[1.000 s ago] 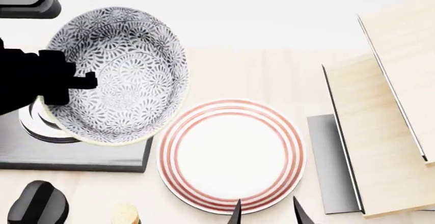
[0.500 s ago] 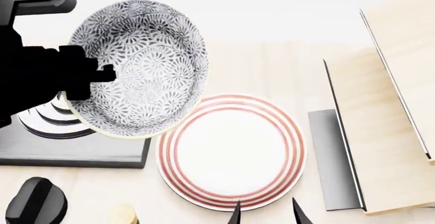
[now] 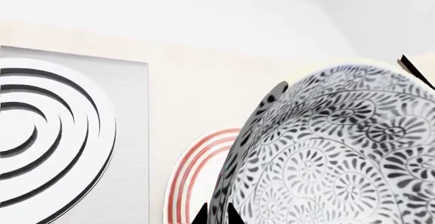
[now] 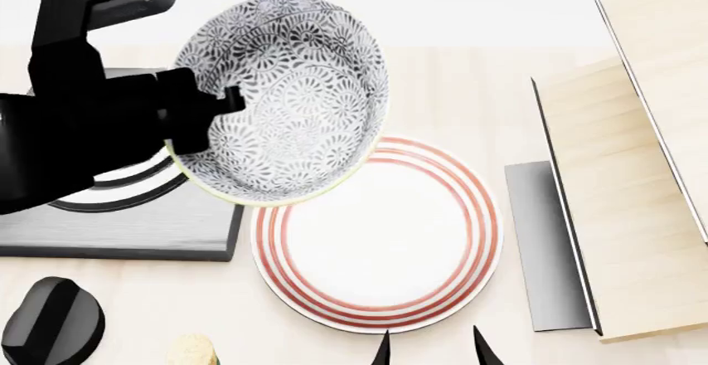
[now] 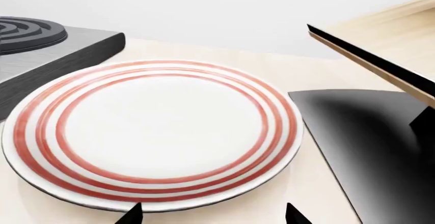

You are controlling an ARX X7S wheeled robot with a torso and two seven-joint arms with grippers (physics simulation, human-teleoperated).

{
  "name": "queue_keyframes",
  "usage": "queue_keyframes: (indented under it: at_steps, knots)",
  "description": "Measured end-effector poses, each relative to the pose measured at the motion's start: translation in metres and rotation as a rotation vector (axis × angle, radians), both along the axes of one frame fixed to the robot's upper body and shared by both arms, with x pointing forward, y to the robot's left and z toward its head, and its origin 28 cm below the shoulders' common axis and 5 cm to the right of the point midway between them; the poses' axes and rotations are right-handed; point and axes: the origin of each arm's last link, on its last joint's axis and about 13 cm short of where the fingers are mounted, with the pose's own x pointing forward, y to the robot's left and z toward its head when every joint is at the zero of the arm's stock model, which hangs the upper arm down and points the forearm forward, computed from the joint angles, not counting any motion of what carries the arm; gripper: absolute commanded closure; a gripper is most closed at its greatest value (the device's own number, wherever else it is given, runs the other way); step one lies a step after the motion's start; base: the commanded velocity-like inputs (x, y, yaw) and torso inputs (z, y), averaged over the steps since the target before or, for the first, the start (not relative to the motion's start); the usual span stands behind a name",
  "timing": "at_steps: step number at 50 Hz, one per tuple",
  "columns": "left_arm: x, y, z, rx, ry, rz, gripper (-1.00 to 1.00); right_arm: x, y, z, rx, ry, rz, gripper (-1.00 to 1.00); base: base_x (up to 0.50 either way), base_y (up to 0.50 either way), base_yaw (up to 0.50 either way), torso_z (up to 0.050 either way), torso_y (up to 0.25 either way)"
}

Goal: Pick up the akita bowl and put it on the plate.

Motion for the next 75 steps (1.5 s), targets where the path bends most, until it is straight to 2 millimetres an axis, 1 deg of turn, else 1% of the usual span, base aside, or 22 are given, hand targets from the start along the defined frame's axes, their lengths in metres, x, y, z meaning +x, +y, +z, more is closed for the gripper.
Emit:
queue_keyframes:
  at_steps: [7,21,32,37,49,75]
  knots:
    - [0.006,-0.01,-0.001,-0.059,0.011,0.002,1.0,0.001,0.0,-0.001,0.007,-0.001,0.006,-1.0,0.0,0.0,0.0,0.0,0.0]
    - [0.018,-0.023,-0.007,-0.15,0.08,0.075,1.0,0.001,0.001,-0.002,0.015,-0.005,0.01,-1.0,0.0,0.0,0.0,0.0,0.0]
    - [0.02,-0.036,-0.013,-0.142,0.112,0.072,1.0,0.002,0.001,-0.003,0.019,-0.006,0.011,-1.0,0.0,0.0,0.0,0.0,0.0]
    - [0.02,-0.041,-0.013,-0.112,0.107,0.075,1.0,0.003,0.003,0.001,0.033,-0.035,0.025,-1.0,0.0,0.0,0.0,0.003,-0.212]
    - [0.021,-0.05,-0.018,-0.106,0.145,0.011,1.0,0.004,0.003,0.002,0.042,-0.046,0.029,-1.0,0.0,0.0,0.0,0.001,-0.004]
    - [0.025,-0.063,-0.03,-0.155,0.174,-0.034,1.0,0.006,0.003,0.0,0.055,-0.05,0.037,-1.0,0.0,0.0,0.0,-0.001,-0.001]
